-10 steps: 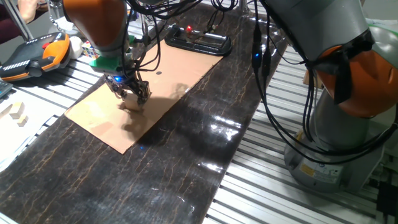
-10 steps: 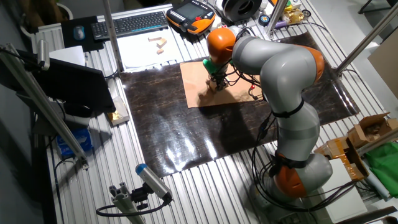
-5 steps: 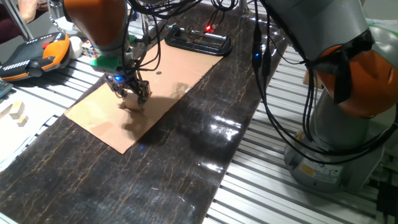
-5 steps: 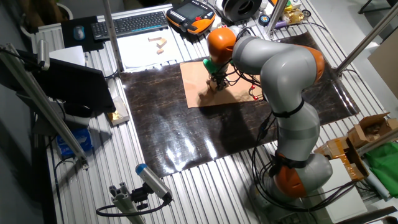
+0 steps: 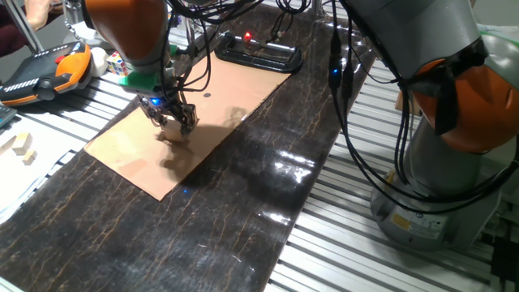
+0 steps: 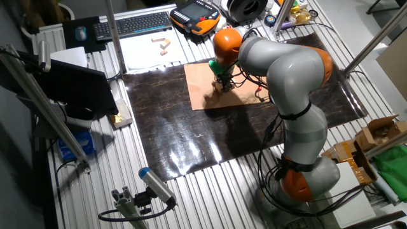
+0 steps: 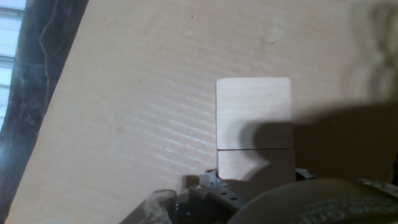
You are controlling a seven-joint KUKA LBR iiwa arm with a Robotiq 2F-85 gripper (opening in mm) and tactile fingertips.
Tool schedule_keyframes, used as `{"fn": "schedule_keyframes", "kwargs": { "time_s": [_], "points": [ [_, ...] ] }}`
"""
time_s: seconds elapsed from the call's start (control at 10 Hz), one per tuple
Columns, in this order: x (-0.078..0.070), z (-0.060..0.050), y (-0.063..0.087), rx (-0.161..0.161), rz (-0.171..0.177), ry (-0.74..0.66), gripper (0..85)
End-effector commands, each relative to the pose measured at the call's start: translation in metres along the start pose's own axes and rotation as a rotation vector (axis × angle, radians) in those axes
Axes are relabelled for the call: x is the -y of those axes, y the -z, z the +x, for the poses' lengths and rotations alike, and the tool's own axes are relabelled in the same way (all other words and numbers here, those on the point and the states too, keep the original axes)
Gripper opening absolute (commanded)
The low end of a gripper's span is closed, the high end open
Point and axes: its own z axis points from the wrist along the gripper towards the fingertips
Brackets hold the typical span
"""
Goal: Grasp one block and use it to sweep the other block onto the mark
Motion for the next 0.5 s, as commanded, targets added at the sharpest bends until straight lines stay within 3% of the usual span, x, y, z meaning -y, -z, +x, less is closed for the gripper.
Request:
{"fn": "schedule_keyframes", "kwargs": {
  "time_s": [0.0, 0.4],
  "points": [
    [0.0006, -0.0007, -0.0002, 0.004, 0.001, -0.001, 0.7],
    [0.0013, -0.0039, 0.0001, 0.015, 0.003, -0.004, 0.7]
  ]
}}
